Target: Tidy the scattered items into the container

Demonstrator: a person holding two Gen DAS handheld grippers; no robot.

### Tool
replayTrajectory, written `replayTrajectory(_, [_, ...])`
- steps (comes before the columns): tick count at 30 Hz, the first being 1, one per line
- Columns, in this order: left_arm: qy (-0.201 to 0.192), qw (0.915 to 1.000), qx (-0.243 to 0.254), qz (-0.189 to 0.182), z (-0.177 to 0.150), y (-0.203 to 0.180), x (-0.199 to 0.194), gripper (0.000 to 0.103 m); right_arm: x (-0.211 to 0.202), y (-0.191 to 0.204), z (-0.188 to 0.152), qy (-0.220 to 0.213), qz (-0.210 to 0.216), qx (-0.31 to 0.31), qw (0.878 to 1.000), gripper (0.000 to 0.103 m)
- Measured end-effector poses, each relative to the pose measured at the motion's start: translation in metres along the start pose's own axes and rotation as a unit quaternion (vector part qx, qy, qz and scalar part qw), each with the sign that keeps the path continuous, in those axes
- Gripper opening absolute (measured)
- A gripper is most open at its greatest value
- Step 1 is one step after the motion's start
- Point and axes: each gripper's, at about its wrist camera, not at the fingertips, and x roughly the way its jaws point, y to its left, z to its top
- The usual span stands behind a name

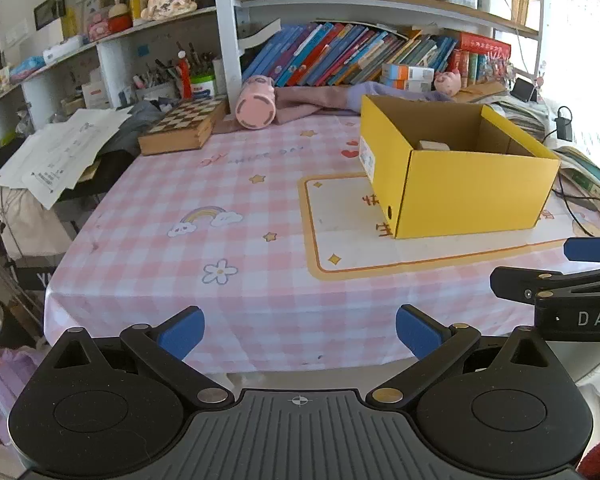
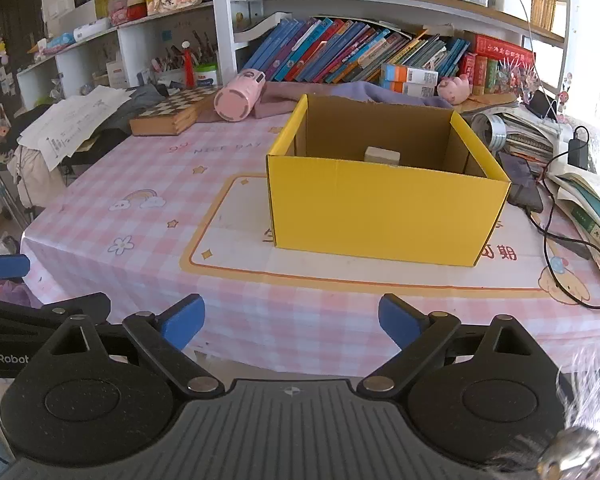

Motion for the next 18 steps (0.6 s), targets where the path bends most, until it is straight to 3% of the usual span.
replayTrajectory(18, [0.001, 1.0, -0.001, -0.001, -0.0001, -0.0013, -0.0012, 0.103, 0.0014, 0.0023, -0.0017, 0.006, 0.002, 0.0, 1.0, 0.095])
